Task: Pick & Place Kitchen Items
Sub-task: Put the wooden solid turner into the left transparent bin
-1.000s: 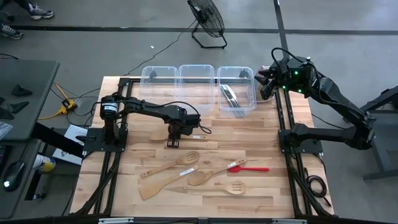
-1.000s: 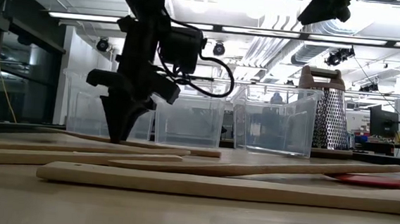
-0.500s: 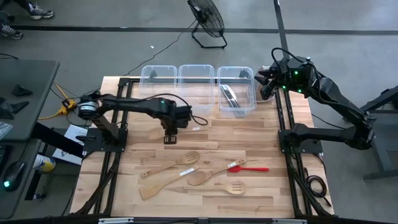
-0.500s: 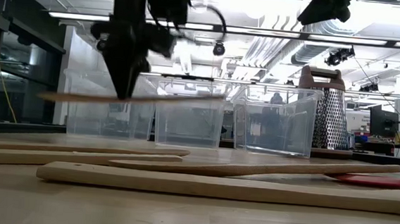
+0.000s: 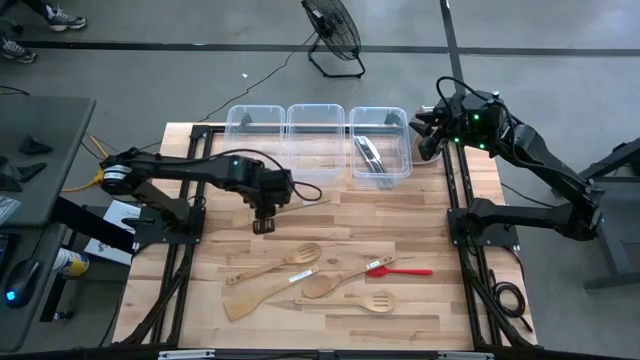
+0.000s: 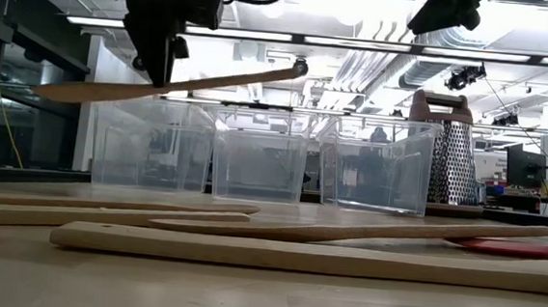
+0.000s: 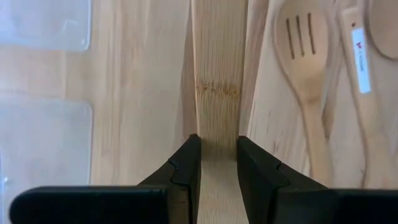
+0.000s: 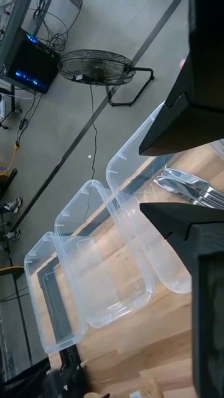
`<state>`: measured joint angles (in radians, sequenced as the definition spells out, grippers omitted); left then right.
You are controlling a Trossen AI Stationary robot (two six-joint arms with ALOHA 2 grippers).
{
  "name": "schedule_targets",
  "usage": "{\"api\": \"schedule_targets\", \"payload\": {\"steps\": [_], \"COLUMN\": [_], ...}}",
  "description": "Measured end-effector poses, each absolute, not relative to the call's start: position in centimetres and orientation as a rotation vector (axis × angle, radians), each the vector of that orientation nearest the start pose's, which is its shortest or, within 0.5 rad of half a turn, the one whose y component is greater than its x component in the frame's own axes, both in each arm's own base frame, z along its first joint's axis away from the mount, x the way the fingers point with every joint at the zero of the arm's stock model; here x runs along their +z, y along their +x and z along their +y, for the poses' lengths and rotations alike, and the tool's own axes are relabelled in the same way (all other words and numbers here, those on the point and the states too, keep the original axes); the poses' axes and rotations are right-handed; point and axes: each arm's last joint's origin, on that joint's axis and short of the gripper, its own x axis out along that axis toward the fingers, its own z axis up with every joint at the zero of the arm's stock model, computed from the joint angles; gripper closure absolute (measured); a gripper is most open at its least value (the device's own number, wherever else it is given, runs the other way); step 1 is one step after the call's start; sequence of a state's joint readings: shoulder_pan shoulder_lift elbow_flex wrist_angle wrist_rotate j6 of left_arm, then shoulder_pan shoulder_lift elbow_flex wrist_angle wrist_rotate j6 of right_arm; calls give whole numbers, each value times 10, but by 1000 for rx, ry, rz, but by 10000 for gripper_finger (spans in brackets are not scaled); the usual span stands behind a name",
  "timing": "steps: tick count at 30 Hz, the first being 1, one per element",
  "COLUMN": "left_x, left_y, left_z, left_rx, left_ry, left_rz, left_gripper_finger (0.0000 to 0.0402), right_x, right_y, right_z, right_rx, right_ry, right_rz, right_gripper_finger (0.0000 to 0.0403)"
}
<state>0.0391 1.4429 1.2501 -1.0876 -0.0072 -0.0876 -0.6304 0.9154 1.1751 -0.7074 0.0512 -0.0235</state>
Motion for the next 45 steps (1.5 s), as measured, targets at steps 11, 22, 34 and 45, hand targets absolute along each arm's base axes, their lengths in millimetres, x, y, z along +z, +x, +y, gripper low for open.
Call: {"api": "schedule_targets", "payload": {"steps": [11, 22, 34, 45], "left_x": [296, 350, 366, 368], "left_y": [264, 257, 247, 237], "left_z": [-8, -1, 20, 66], "left_rx": [123, 428, 751, 909], "left_ry": [-89, -34, -117, -205], "left_rz": [1276, 1171, 1098, 1100], "left_gripper_finger": [327, 328, 328, 328], "right_x": [392, 392, 392, 392], "right_y": [134, 134, 134, 134], "right_z": [-100, -100, -100, -100], "right_rx": [-667, -667, -667, -668], "right_ry": [108, 111, 111, 110], "right_rz": [445, 445, 444, 445], "right_gripper_finger": [278, 278, 278, 278]}}
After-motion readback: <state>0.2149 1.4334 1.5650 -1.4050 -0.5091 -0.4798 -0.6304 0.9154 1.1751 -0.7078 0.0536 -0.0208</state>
